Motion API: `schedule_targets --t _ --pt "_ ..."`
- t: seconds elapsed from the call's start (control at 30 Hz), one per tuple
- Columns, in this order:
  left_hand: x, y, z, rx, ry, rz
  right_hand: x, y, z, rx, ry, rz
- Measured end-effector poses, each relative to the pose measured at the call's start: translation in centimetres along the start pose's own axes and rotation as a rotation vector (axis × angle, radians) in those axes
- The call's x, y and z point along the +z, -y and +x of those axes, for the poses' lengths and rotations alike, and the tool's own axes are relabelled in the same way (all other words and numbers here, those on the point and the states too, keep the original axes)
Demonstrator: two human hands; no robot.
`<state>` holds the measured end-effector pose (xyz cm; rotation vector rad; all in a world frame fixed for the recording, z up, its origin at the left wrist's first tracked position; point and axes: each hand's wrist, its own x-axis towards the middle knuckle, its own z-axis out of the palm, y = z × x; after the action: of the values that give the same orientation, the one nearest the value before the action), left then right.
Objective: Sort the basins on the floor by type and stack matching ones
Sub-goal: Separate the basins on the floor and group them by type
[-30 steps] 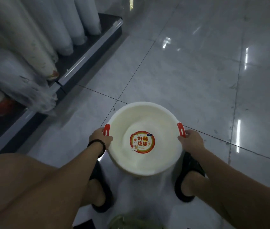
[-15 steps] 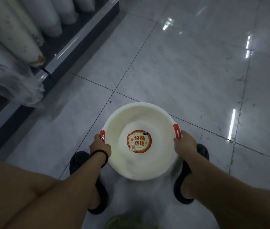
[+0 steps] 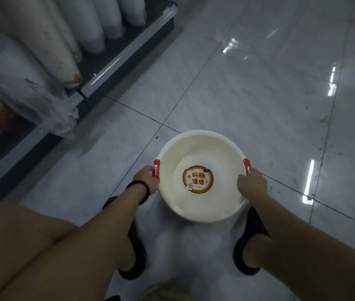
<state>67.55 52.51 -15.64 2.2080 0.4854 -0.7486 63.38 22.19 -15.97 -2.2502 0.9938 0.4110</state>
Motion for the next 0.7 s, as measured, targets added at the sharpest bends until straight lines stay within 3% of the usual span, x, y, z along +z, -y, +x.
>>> schedule_targets --t 0.17,0.27,0.37,0.57,0.7 --pt "-7.2 -3.2 -7.3 0.088 0.157 0.377 0.3 8.1 -6.7 -0.398 0.008 -0.027" --pt "-14.1 -2.6 -13.7 0.202 -0.021 0.586 1.1 15.3 -13.5 -0.710 0.175 -0.004" --pt "-22.3 0.7 -19.9 0.205 -0.219 0.659 2.5 20.5 -22.1 -0.961 0.317 -0.009" --pt "-36.9 13.5 -28.6 0.056 -0.570 0.511 5.9 26.7 -36.4 -1.213 0.447 -0.085" --pt "-40.7 24.2 -32.4 -0.080 -0.632 0.359 8.8 31.9 -44.4 -1.340 0.518 -0.205"
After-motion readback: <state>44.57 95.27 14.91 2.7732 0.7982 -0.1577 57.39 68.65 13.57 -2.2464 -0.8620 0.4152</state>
